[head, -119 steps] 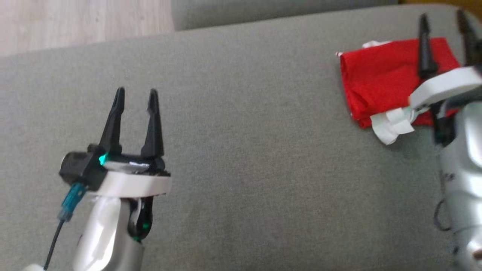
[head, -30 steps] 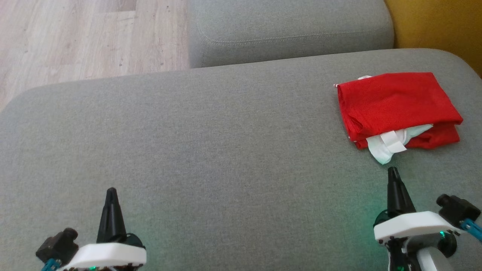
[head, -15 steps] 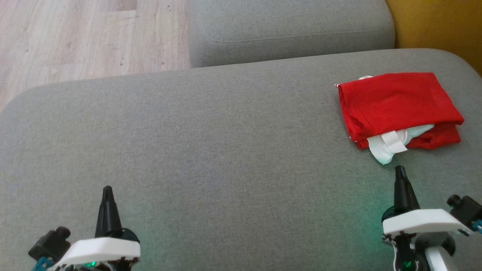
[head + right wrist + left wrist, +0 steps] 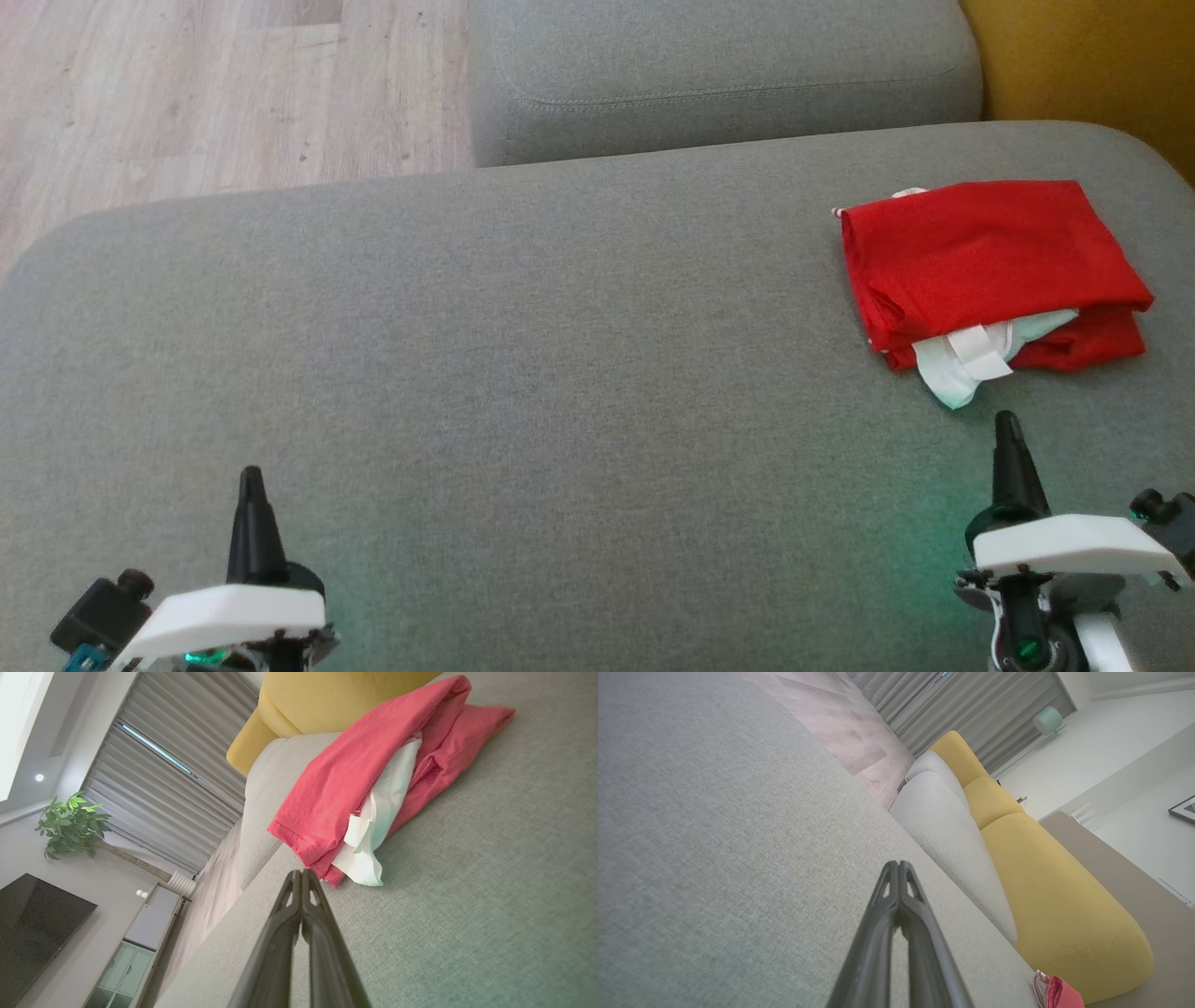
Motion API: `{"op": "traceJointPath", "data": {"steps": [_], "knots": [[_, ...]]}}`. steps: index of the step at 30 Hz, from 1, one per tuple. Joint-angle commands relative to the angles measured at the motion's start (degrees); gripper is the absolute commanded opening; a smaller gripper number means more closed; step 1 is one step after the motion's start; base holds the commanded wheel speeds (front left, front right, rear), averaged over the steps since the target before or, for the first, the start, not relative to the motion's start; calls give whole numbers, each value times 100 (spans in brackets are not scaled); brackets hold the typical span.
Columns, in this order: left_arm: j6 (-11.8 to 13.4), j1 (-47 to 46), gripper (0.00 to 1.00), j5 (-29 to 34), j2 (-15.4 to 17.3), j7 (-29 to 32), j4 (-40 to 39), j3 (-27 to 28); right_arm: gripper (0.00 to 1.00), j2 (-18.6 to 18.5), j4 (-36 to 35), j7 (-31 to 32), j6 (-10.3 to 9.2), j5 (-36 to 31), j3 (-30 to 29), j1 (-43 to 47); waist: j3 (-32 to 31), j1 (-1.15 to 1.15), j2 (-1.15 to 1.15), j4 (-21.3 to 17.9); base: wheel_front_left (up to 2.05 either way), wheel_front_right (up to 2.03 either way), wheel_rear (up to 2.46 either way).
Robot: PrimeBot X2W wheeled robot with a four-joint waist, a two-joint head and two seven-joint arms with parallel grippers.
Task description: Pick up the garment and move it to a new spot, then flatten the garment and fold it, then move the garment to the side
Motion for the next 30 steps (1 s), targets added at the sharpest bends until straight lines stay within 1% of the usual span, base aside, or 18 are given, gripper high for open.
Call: {"op": "traceJointPath", "data": {"steps": [1, 30], "knots": [[-8, -334, 0, -101, 12, 22, -189, 136, 0, -17, -227, 23, 20, 121, 33, -282, 0, 0, 0, 1, 0, 0, 0], [-12, -455, 0, -1793, 15, 512, -186, 369, 0, -23, -404, 505, 29, 1927, -183, -310, 13, 0, 0, 38, 0, 0, 0]]}}
